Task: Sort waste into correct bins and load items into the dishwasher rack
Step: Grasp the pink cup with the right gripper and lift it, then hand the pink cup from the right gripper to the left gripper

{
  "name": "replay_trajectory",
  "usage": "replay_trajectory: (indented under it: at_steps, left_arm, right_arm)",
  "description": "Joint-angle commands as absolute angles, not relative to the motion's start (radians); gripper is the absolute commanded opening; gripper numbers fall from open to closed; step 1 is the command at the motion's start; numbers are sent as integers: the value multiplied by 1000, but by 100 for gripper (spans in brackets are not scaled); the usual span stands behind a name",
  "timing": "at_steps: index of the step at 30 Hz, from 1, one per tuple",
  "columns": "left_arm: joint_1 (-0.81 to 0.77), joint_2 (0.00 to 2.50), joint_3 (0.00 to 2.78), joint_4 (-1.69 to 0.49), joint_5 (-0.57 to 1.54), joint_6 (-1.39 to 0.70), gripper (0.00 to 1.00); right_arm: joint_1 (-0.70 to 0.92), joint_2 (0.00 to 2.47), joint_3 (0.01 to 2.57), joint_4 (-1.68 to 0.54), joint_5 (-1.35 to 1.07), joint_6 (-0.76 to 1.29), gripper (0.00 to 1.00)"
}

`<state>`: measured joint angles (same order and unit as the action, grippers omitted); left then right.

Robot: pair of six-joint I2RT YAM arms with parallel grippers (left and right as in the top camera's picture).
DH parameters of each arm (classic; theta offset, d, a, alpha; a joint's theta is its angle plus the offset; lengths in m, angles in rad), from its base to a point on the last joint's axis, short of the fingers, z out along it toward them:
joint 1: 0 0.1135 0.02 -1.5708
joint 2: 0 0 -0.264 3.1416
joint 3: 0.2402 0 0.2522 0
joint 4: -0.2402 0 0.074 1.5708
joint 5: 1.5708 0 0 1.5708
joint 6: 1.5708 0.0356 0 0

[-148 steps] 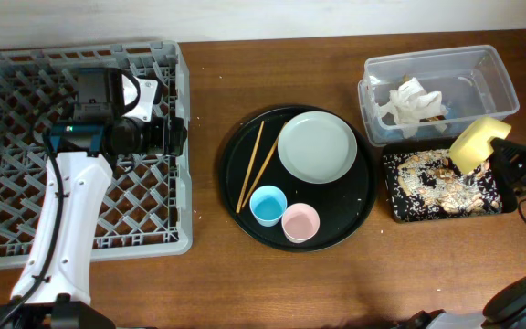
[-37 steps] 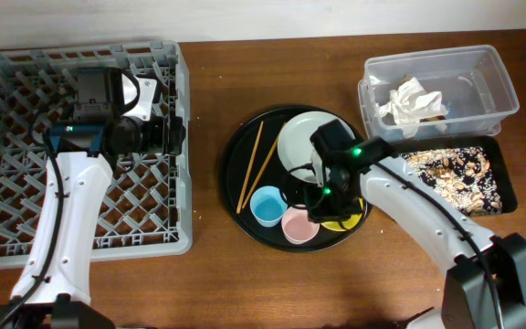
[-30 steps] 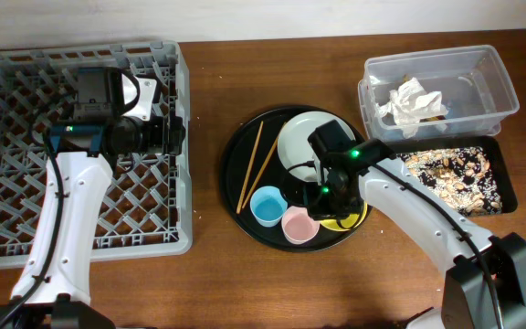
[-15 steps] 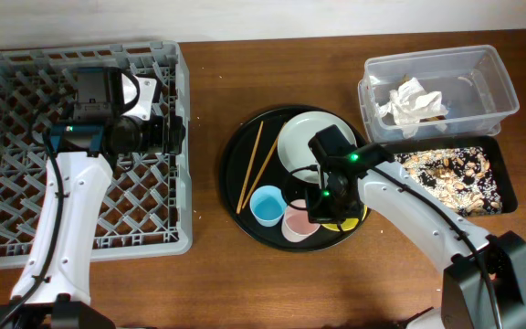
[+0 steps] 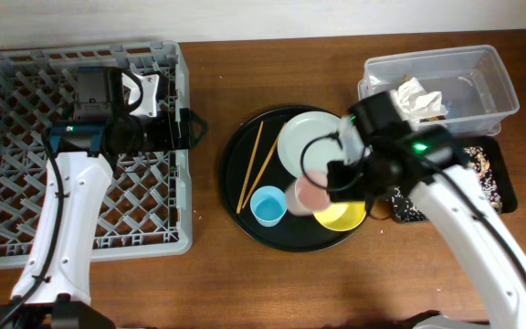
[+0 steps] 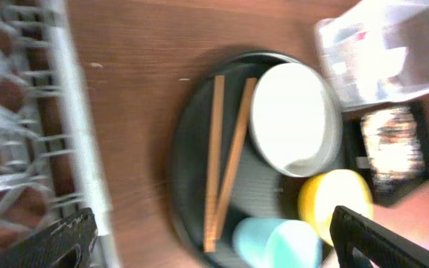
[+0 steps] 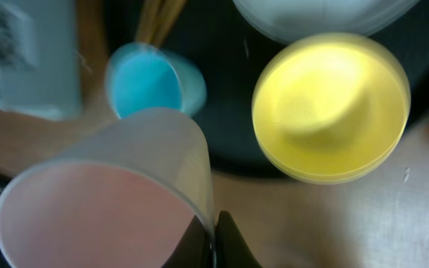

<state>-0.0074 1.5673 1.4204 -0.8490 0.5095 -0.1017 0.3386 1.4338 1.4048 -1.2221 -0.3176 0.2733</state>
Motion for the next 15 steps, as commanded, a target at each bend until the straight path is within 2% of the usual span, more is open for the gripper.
replay_trajectory:
  at_steps: [1, 4, 11, 15]
  left_arm:
    - [-10, 1550, 1437, -794, 816, -202, 99]
    - [-1, 1550, 1437, -696, 1083, -221, 99]
    - [65, 1550, 1437, -555, 1559, -330, 99]
    - [73, 1550, 1437, -561, 1574, -355, 99]
  right_arm:
    - [268, 1414, 1427, -1061, -575, 149, 4]
    - [255, 1444, 1422, -889, -790, 131, 4]
    - [255, 1465, 1421, -651, -1013, 120, 4]
    - [255, 1467, 1421, -530, -1052, 141, 4]
